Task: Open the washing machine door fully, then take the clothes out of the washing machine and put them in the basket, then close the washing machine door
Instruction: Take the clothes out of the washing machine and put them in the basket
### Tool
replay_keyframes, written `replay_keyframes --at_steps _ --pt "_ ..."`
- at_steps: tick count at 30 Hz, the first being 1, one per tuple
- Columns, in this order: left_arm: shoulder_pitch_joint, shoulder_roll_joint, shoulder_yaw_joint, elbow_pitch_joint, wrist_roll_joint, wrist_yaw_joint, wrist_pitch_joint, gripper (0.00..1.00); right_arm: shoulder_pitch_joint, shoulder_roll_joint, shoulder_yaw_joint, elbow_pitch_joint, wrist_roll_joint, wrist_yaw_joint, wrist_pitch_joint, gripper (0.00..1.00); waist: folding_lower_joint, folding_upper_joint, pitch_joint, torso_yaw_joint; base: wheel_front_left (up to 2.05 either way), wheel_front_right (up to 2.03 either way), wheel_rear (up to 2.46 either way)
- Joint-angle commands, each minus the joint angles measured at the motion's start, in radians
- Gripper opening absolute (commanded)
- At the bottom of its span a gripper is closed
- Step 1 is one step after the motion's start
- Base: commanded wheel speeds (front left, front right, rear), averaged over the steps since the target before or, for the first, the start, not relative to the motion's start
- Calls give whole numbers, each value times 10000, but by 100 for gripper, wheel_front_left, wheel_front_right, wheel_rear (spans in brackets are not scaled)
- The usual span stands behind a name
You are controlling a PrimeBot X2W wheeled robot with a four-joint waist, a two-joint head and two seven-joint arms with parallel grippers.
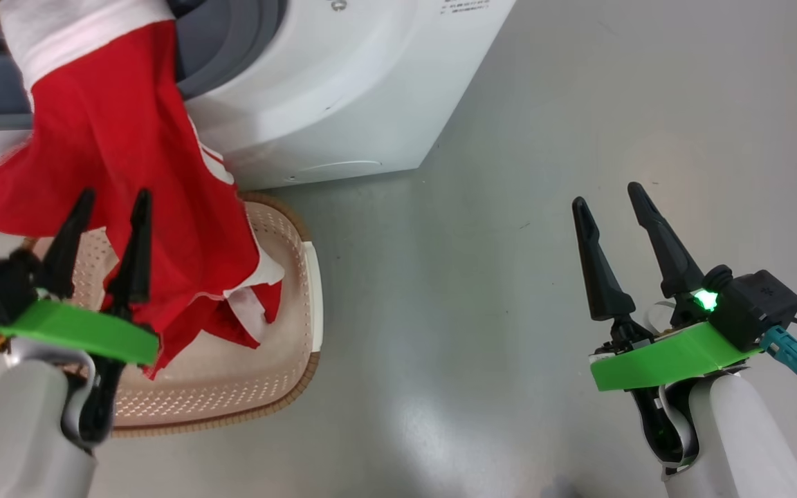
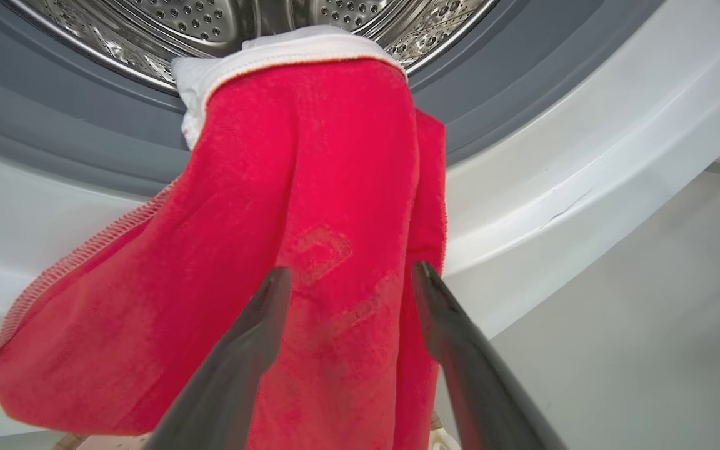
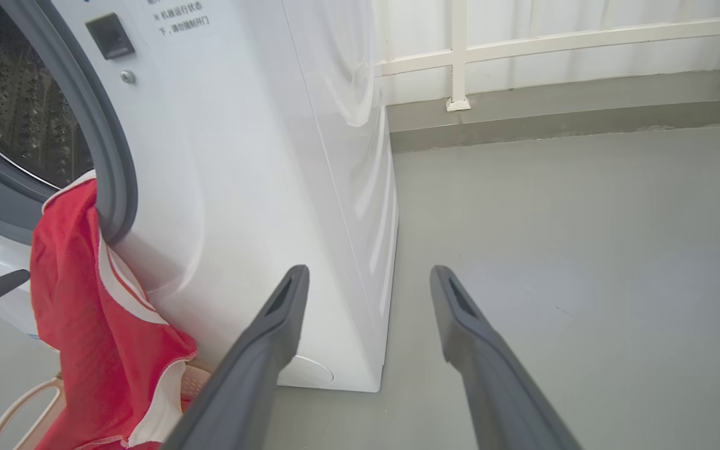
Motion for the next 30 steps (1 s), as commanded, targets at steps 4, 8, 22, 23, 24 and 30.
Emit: replay_keyframes --at_steps 4,8,22,23,24,30 --pt "-1043 577 -173 572 -381 -27 -49 100 -26 53 247 -302 95 16 -48 100 0 -1 146 -114 0 0 0" --pt "-1684 662 -524 1033 -583 -27 -49 100 -64 53 294 -298 131 16 -48 100 0 -1 214 -170 0 0 0" --pt "-3151 606 -1245 2527 -709 -27 -49 100 -168 53 402 -309 211 16 -48 100 0 -1 400 -314 0 0 0" --pt "-3230 574 -1298 2564 -713 -27 -49 100 -176 53 408 -314 218 16 -48 100 0 -1 409 -326 0 0 0" --pt "-3284 535 -1390 2571 -713 -27 -49 100 -178 53 410 -318 223 16 -48 100 0 -1 416 -334 0 0 0" --pt "-3428 392 -1862 2467 -627 -27 -49 100 -158 53 398 -353 262 16 -48 100 0 -1 457 -362 0 0 0"
